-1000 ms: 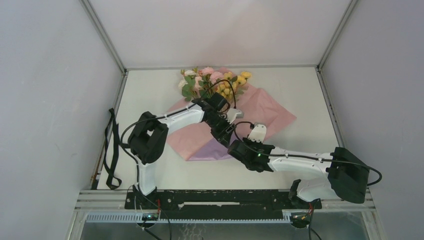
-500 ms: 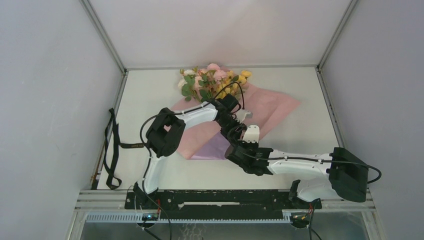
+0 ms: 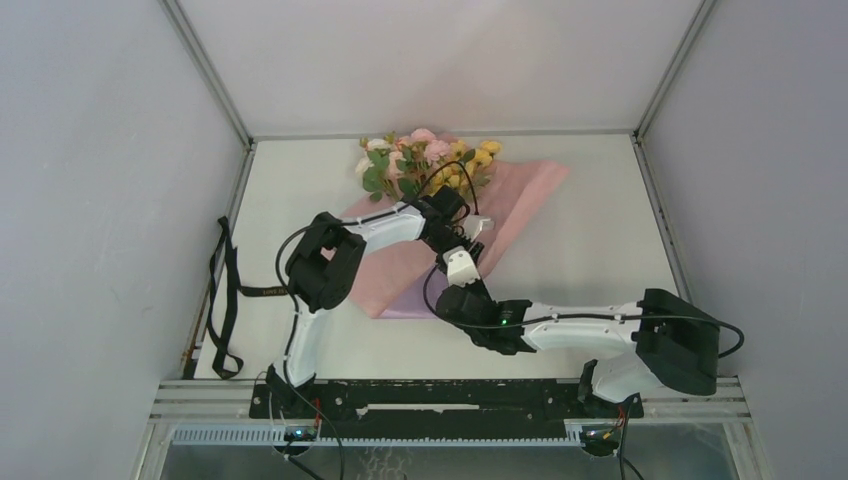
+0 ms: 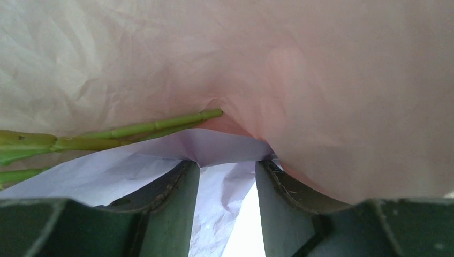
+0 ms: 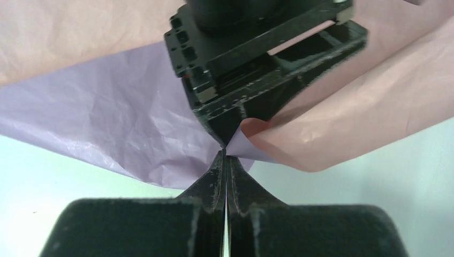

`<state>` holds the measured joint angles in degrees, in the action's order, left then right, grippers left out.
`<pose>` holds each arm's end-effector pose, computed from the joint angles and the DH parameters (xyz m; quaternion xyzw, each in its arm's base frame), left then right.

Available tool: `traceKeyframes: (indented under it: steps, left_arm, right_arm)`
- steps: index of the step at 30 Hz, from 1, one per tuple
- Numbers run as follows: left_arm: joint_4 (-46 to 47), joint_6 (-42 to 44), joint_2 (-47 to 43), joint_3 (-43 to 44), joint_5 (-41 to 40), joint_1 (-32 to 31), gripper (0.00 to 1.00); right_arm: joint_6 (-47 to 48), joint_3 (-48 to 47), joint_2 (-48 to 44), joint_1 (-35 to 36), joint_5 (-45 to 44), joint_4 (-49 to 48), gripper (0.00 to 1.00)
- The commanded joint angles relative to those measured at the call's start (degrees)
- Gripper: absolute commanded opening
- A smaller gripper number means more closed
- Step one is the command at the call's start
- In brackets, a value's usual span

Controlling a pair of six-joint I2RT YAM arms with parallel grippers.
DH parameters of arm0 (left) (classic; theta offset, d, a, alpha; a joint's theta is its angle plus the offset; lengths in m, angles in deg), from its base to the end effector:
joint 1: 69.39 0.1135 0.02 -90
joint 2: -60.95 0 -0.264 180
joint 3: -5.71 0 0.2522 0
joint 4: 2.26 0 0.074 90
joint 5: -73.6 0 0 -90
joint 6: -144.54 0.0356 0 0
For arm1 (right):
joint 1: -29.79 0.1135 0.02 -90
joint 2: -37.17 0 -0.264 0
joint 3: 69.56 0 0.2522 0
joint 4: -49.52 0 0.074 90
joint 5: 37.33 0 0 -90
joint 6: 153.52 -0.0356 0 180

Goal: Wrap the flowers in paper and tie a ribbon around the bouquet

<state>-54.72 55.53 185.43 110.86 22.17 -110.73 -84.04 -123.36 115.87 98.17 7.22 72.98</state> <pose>0.3151 -0.3068 0.1509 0.3852 0.8503 -0.3576 0.0277 0.1204 0.2350 0.1922 -0.2242 0.8437 -0.0282 0.4869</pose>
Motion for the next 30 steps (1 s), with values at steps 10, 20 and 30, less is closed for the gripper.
traceKeyframes:
  steps: [10,20,30]
  left_arm:
    - [3.0,7.8,-13.5,-6.4,5.7,7.5,0.65]
    - [5.1,2.5,-22.1,-4.6,11.0,16.3,0.99]
    - [12.0,-3.5,-28.2,-9.9,0.5,14.2,1.0]
  right_arm:
    - [20.4,-4.8,10.4,4.4,7.2,-10.0,0.0]
    - [24.4,-9.8,17.8,7.3,6.8,-5.5,0.0]
    - [25.1,-10.1,18.6,7.5,6.9,-5.4,0.0]
